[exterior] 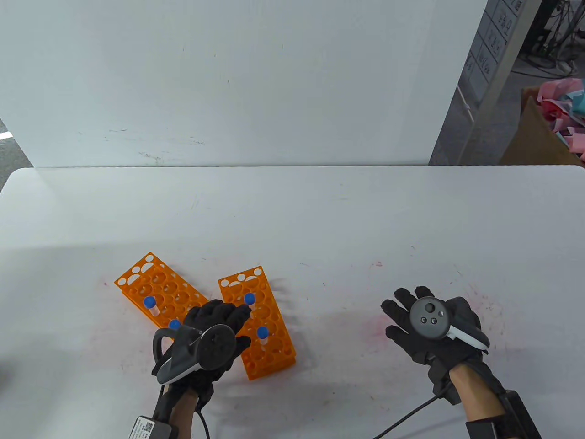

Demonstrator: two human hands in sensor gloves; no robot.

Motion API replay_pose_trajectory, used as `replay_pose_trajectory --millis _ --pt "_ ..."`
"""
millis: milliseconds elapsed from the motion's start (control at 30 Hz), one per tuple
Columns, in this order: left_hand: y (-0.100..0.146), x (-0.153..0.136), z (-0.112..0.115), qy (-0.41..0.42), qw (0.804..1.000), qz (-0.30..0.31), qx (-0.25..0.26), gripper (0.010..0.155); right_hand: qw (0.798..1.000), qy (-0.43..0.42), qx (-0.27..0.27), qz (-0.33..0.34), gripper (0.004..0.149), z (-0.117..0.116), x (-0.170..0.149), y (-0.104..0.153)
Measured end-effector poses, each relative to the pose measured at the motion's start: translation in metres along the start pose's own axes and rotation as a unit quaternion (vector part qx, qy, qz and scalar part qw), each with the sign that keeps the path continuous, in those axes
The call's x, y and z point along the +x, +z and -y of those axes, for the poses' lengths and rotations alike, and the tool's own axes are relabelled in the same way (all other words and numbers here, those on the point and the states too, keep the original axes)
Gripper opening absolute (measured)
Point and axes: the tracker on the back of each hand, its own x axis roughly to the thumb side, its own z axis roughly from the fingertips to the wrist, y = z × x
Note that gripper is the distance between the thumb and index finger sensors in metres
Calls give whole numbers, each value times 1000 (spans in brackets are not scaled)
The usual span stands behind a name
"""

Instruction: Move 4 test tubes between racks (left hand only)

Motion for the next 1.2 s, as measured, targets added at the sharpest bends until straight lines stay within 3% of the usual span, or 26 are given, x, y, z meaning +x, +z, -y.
replay_pose_trajectory --millis 667,1200 --pt "-12 22 17 6 1000 13 -1 61 1000 -2 2 3 61 0 0 0" --pt "-8 12 7 49 998 0 26 59 1000 -1 4 6 61 0 0 0"
